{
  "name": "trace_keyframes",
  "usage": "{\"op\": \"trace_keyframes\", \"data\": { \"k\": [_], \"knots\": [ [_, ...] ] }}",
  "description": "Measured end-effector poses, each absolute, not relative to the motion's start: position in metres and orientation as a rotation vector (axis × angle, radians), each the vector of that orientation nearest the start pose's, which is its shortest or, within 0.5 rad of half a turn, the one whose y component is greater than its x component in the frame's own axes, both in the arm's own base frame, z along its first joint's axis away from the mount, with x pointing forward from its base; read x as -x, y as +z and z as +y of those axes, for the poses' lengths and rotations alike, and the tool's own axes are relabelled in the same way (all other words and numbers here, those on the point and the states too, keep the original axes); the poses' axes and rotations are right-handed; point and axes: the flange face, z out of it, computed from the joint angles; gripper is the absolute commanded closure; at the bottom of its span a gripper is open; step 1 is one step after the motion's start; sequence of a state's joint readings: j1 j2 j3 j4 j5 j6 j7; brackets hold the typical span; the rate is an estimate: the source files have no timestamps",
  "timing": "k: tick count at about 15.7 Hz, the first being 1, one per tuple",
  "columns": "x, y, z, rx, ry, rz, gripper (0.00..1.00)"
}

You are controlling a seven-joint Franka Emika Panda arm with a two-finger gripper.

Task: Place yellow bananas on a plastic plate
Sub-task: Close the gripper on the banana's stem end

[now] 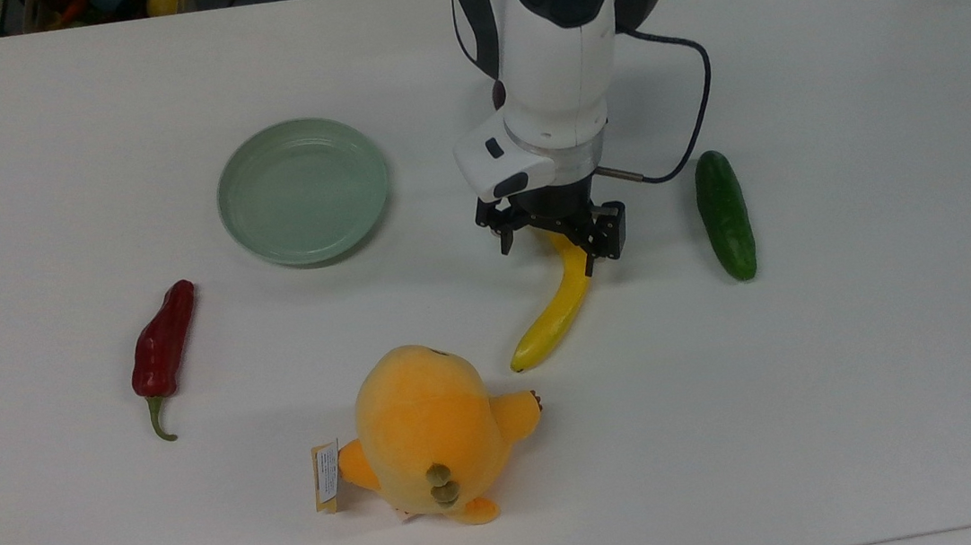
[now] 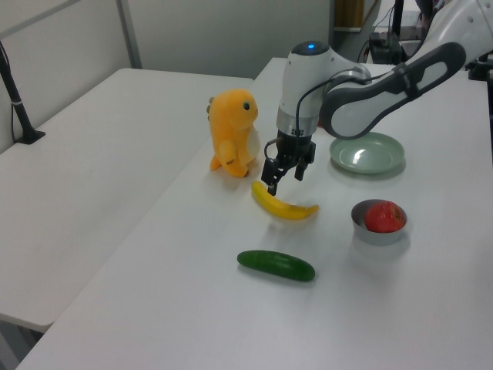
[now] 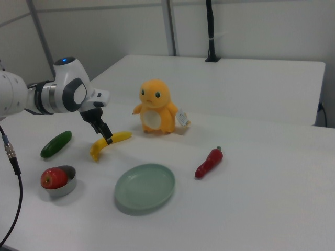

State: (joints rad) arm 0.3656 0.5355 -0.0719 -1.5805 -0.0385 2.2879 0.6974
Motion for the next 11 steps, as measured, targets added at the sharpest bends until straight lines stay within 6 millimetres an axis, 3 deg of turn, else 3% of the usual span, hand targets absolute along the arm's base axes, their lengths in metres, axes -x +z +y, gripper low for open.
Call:
{"op": "trace_keyframes", "data": {
  "k": [2, 7, 8, 9, 10, 11],
  "knots": [
    [-0.680, 0.326, 0.214, 3.082, -0.291, 0.558, 0.00],
    [-0.674, 0.301, 0.245, 3.099, -0.288, 0.474, 0.00],
    [-0.673, 0.299, 0.248, 3.103, -0.292, 0.473, 0.19],
    [-0.673, 0.299, 0.250, 3.106, -0.295, 0.467, 0.50],
    [-0.672, 0.300, 0.251, 3.106, -0.297, 0.463, 0.75],
    [-0.673, 0.300, 0.252, 3.106, -0.299, 0.462, 0.90]
  ]
}}
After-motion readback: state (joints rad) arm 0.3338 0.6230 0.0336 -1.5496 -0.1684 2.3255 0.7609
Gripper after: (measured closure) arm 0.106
